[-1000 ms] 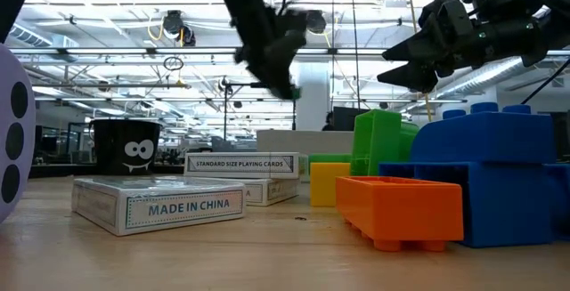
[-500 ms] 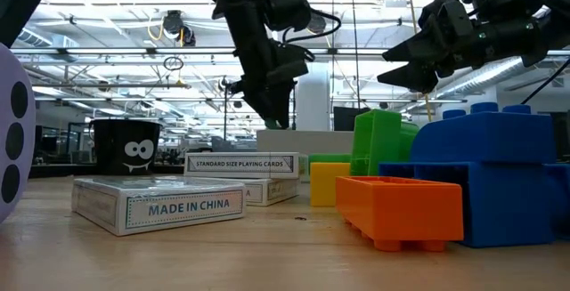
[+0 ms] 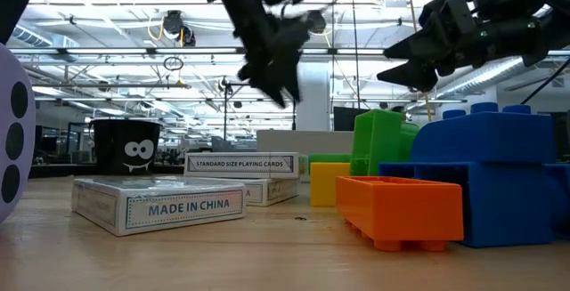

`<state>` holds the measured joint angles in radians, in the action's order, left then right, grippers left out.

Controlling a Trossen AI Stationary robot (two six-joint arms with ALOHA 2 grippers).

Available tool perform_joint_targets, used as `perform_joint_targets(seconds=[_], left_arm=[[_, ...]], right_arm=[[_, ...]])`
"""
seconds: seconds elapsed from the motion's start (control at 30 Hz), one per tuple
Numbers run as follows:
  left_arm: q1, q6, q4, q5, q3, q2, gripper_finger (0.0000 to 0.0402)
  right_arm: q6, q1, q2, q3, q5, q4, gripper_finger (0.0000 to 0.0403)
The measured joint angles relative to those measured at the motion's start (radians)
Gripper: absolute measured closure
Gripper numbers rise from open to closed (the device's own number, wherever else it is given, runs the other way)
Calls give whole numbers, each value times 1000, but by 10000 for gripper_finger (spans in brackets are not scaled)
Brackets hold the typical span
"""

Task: Pick & Place Toys
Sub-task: Put the green game piece into the gray bin

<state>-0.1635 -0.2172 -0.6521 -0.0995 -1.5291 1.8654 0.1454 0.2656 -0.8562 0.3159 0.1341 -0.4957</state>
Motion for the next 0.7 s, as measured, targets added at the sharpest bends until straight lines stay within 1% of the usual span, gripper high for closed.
perform_joint_targets(seconds=[0.1,0.2,0.3,0.4,0.47,0.53,0.6,0.7], left_arm=[[77,22,105,39,0,1,147],[170,100,196,84,-1,18,147],[255,193,202,94,0,43,147],[319,273,207,62,5,56,147],[346,315,235,32,3,72,147],[360,338,222,20,4,89,147],[360,340,241,42,5,111,147],[337,306,204,98,5,140,147]], right_arm=[[0,-22,0,0,0,-9,58],[-2,-38,0,0,-1,-8,58],[-2,-40,0,0,-2,1,58],[0,-38,0,-1,-2,9,58],[-1,-38,-3,-1,-2,7,58],[-1,-38,-5,-1,-2,-6,58],[0,-38,-5,0,-2,-14,58],[-1,-38,-6,0,-2,-28,58]])
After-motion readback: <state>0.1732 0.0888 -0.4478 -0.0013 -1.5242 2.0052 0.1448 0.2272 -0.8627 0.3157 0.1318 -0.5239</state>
